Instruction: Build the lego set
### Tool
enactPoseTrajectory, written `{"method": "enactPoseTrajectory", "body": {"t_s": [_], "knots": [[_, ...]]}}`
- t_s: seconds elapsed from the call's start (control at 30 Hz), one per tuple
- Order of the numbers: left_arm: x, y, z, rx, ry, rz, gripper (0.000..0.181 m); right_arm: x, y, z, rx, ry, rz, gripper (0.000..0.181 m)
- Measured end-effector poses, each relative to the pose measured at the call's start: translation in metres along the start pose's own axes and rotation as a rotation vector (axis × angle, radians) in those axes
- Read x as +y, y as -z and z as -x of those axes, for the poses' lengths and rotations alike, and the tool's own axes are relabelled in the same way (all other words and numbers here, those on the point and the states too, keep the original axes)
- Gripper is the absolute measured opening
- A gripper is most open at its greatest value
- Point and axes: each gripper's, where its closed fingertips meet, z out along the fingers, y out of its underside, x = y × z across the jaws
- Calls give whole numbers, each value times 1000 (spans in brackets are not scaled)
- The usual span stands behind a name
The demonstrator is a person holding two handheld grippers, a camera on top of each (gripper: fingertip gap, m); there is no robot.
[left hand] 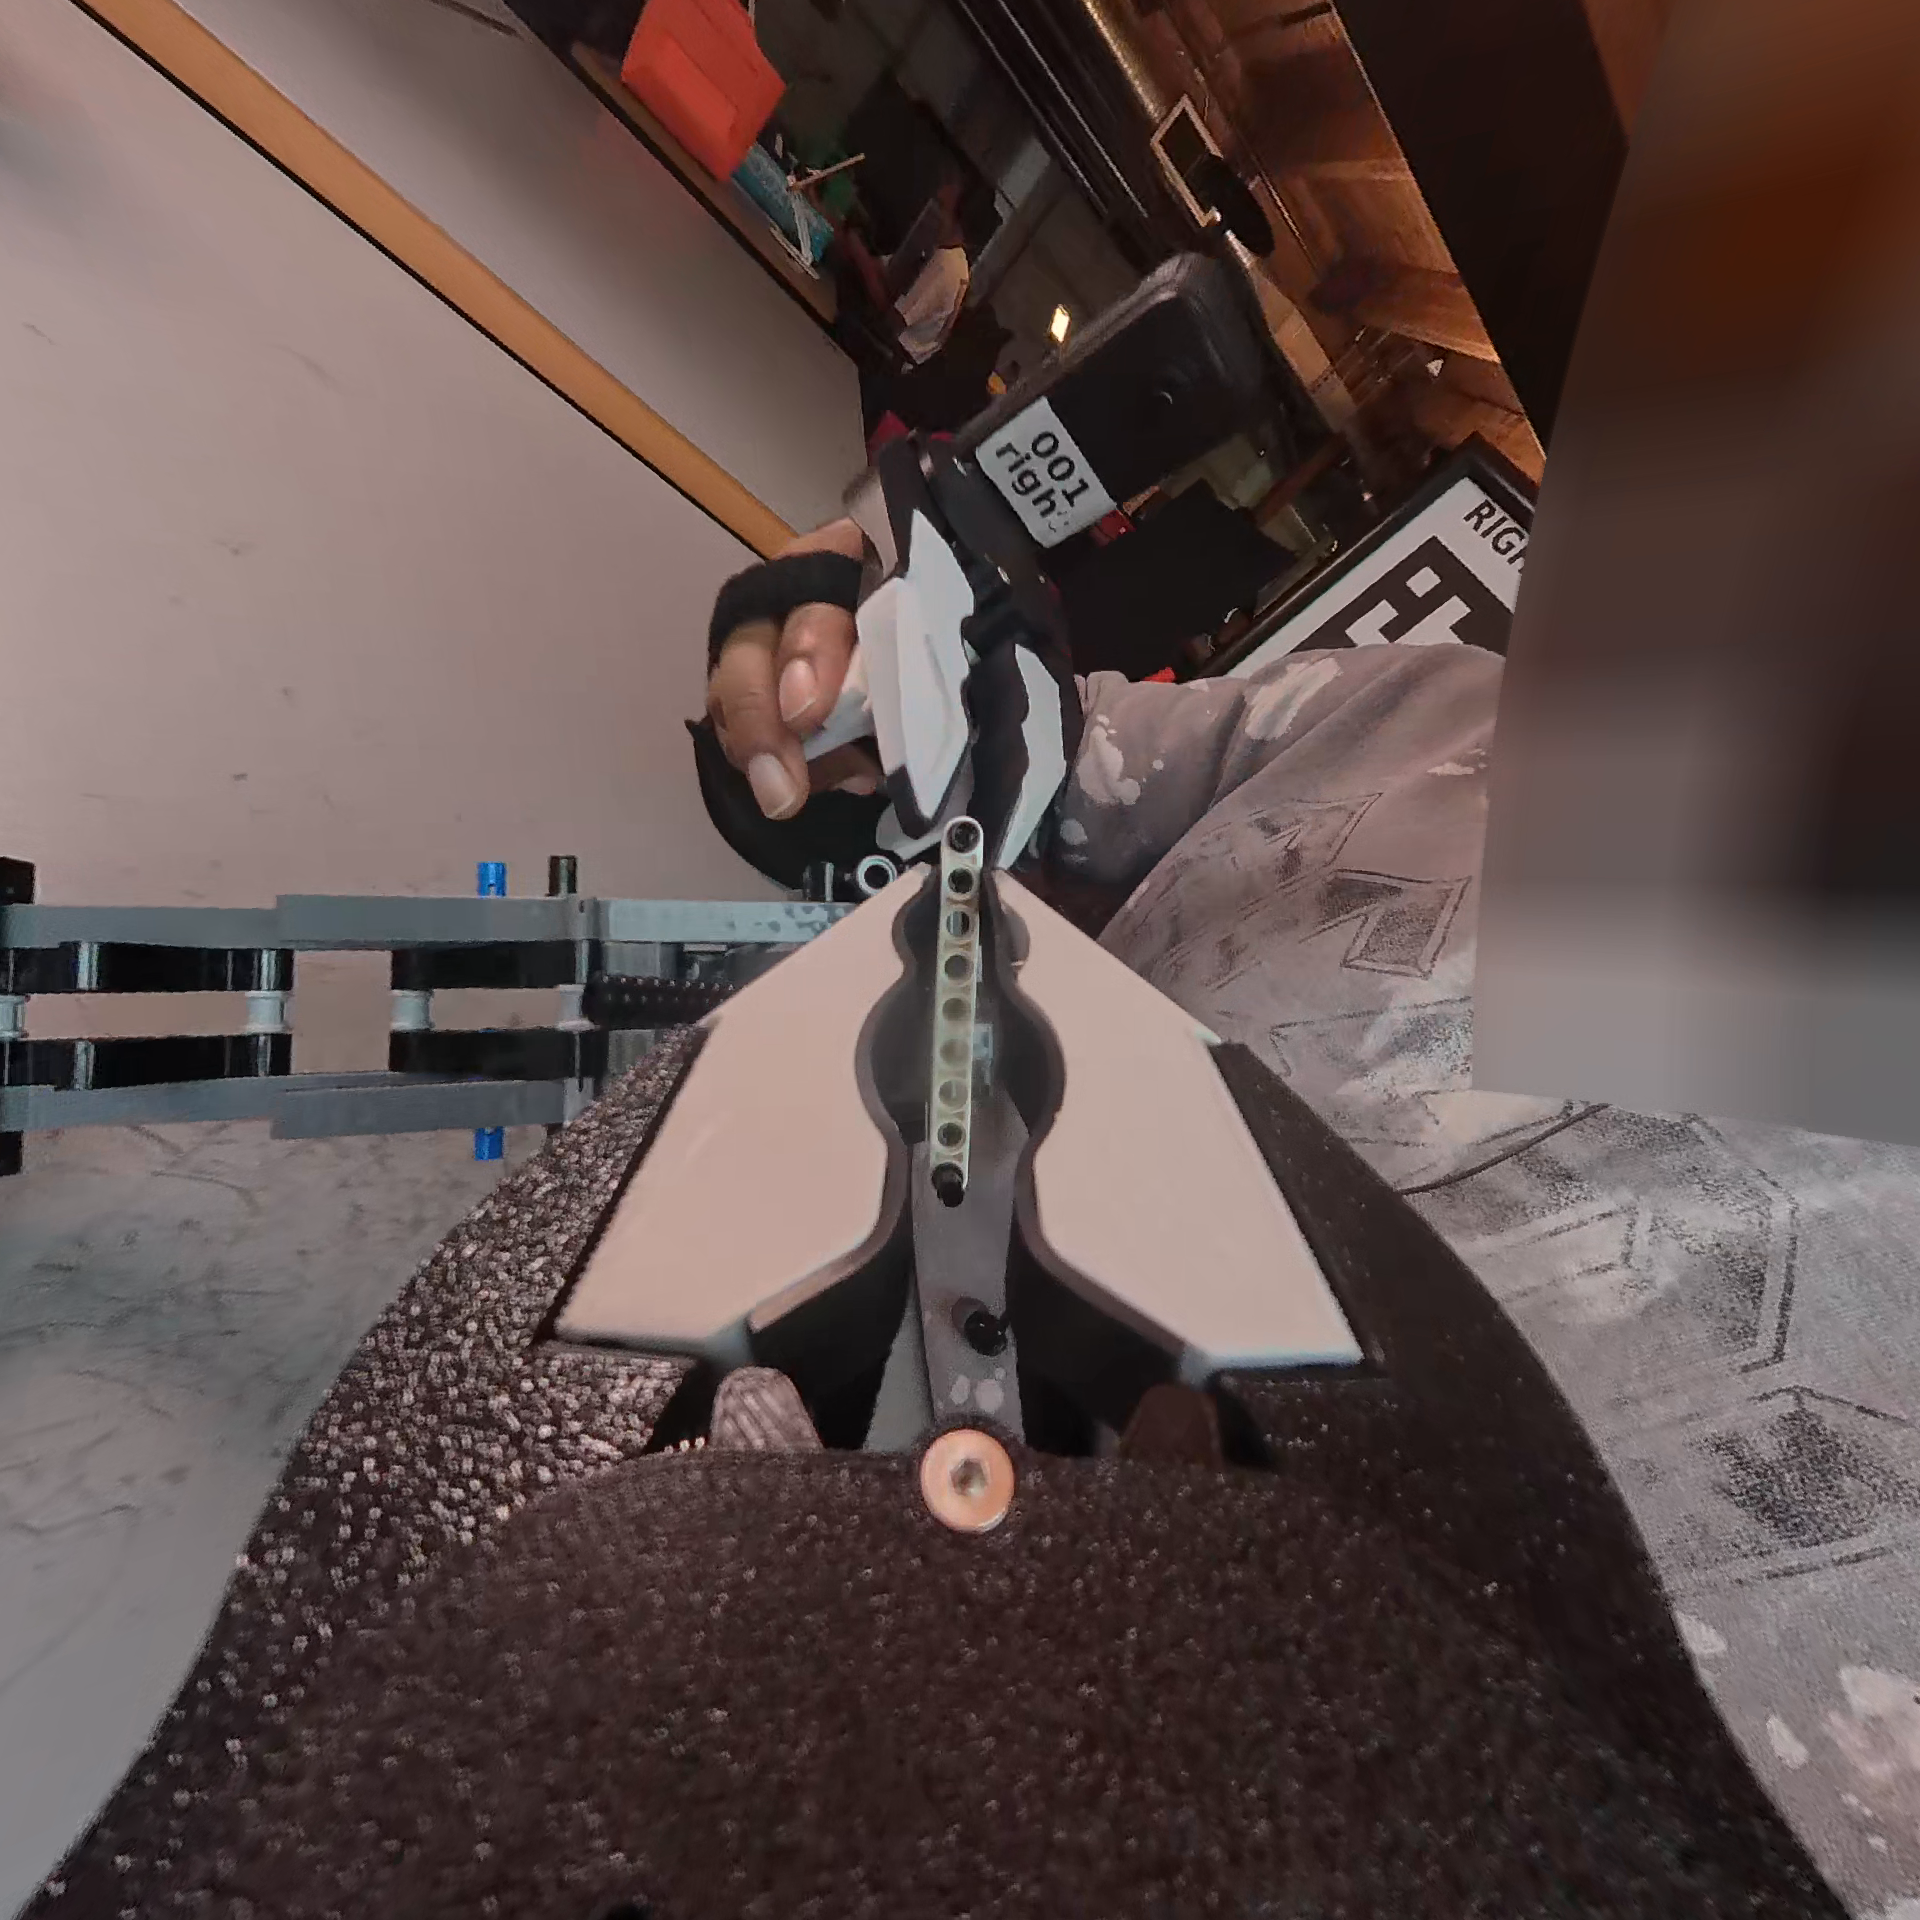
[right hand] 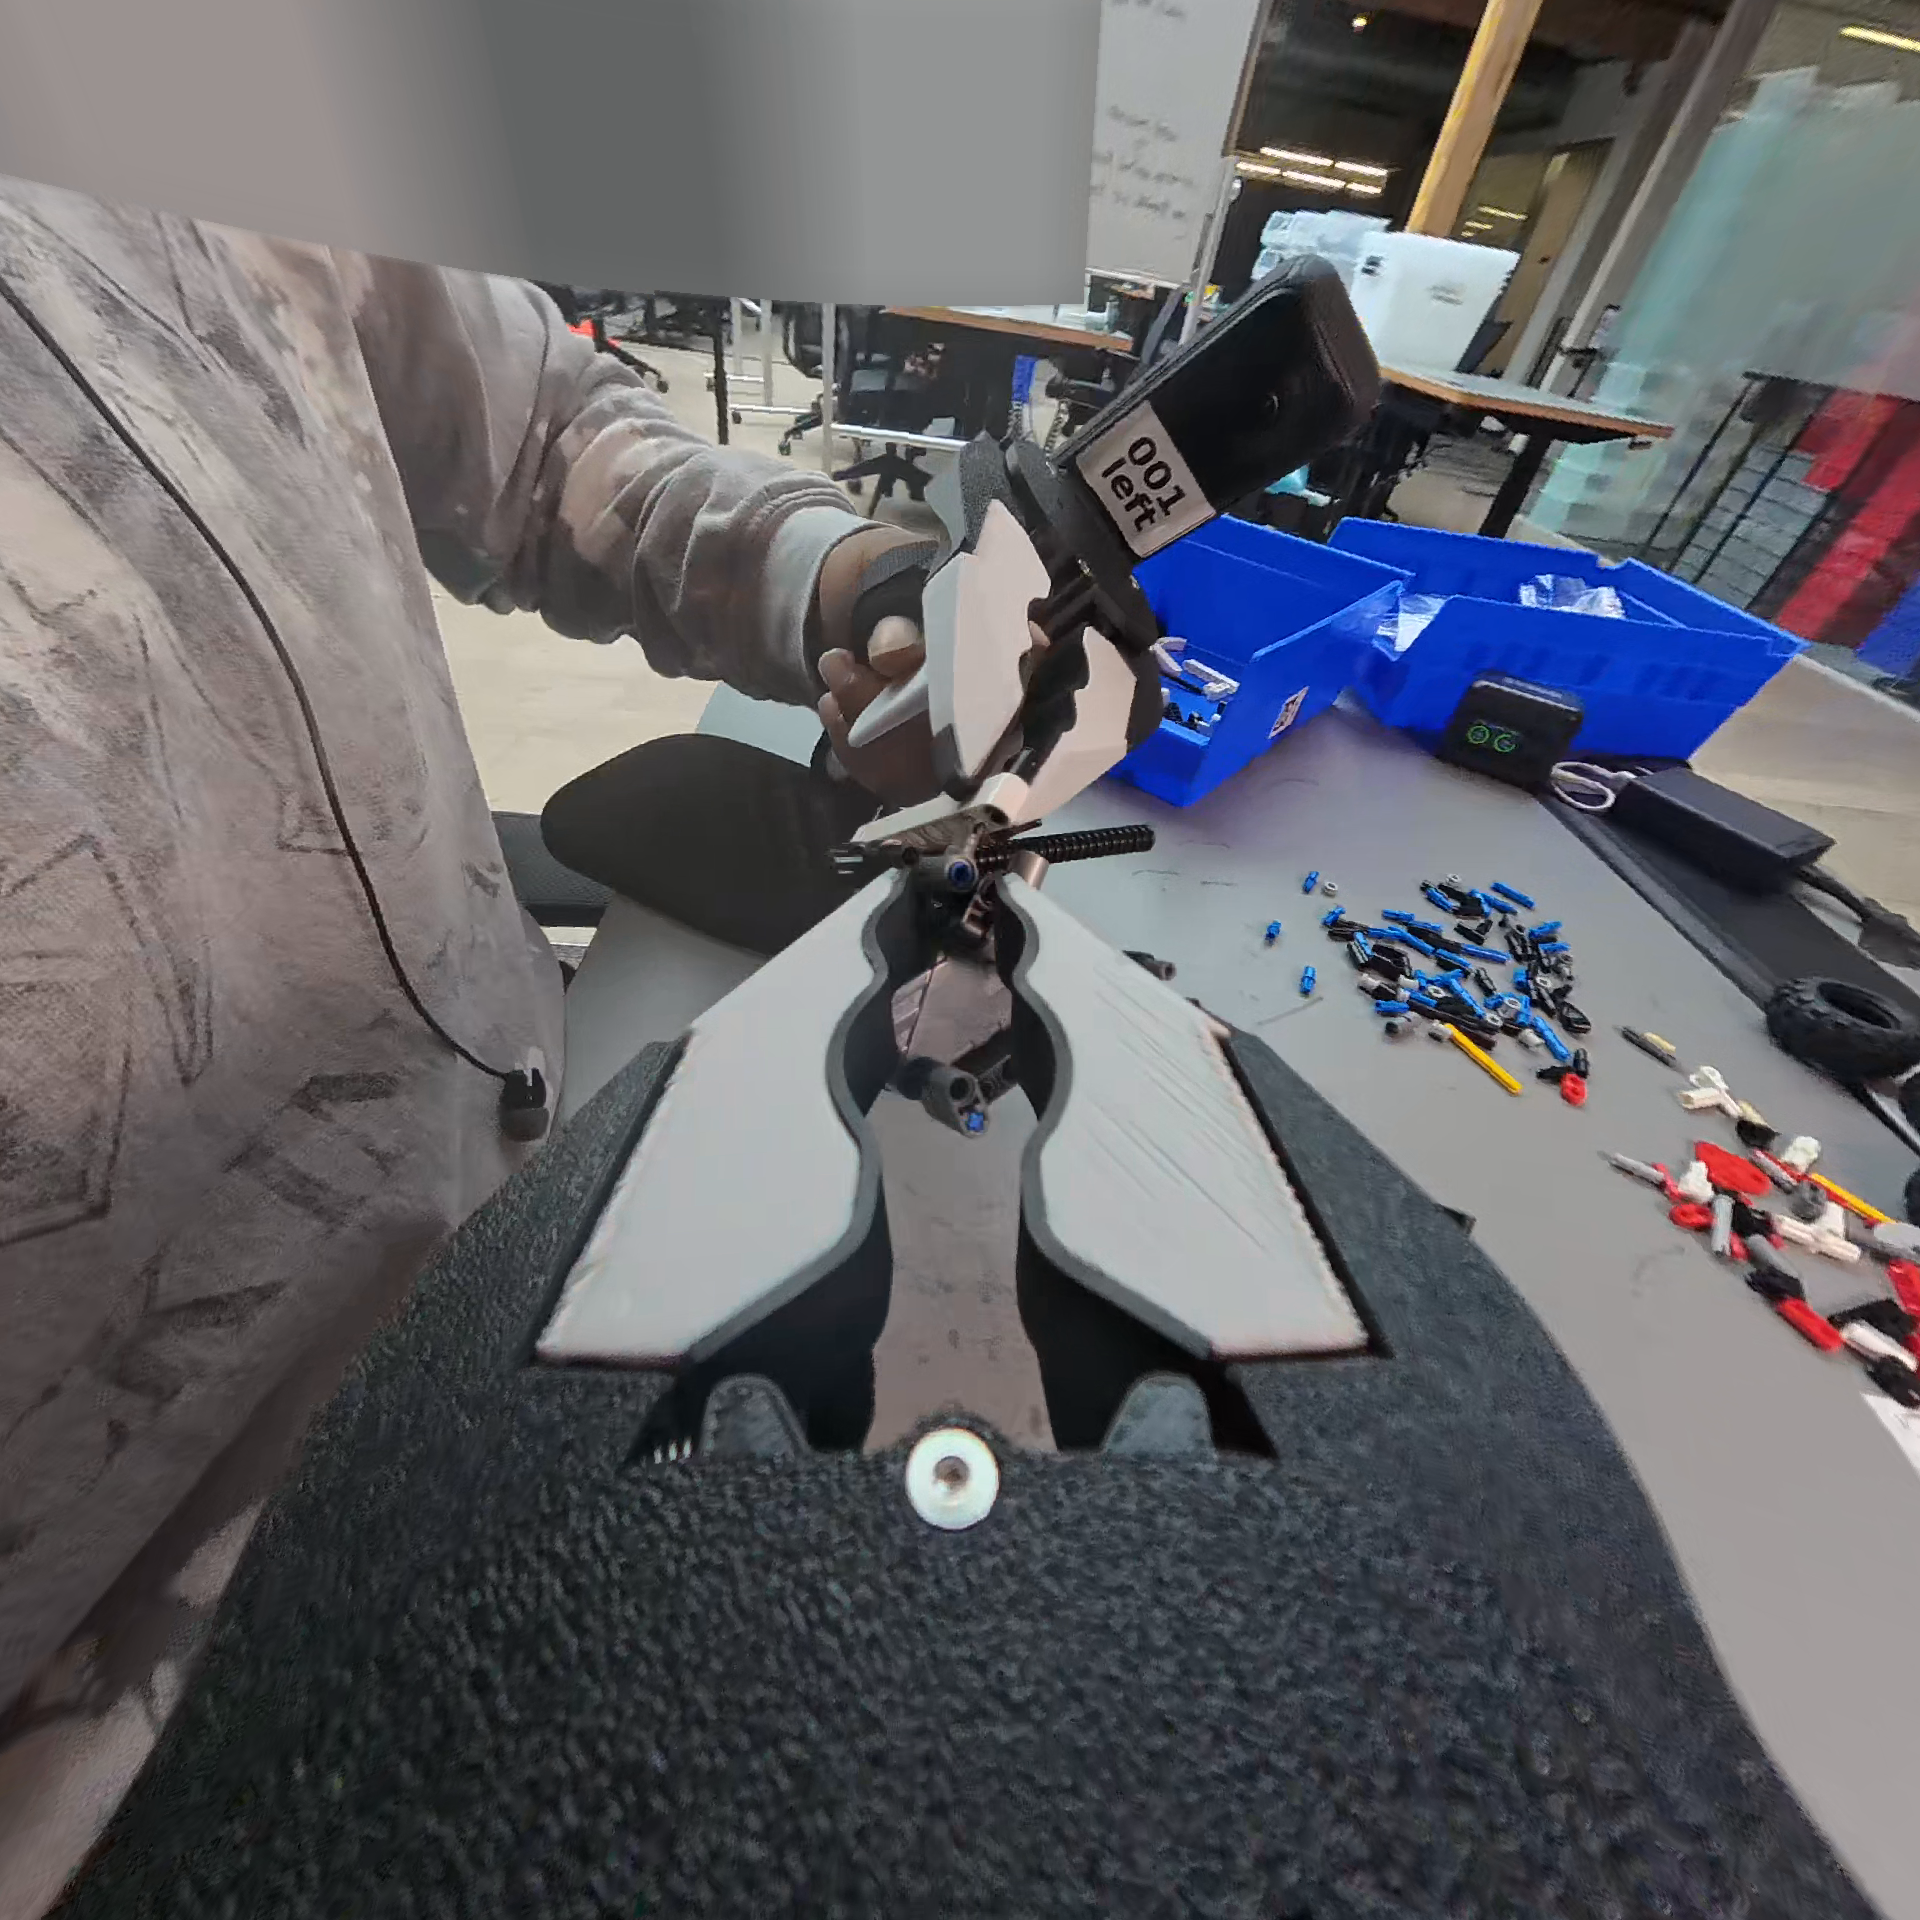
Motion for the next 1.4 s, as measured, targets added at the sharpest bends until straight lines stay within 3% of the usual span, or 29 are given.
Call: {"method": "enactPoseTrajectory", "body": {"t_s": [0.2,0.47,0.6,0.67,0.77,0.87,1.07,1.2,1.4], "knots": [[-1,-3,2,5,-17,-44,5,3,-4,1,135,6,-56,12],[-6,-1,6,18,-29,-149,6,5,-1,-11,84,27,6,17],[-14,7,8,0,-46,-243,7,18,-4,-10,124,-54,71,57],[-19,12,9,-7,-50,-298,6,32,-13,-19,297,13,148,75],[-24,14,9,-10,-61,-347,6,43,-23,-32,499,173,212,54],[-25,19,14,-33,-69,-360,6,37,-17,-42,454,415,287,46],[-11,13,22,-172,-163,-275,10,38,-1,-48,171,917,574,45],[5,6,29,-214,-207,-231,10,55,-4,-45,104,1088,576,45],[47,-7,65,-493,-472,110,9,103,-8,-46,143,1236,545,46]]}}
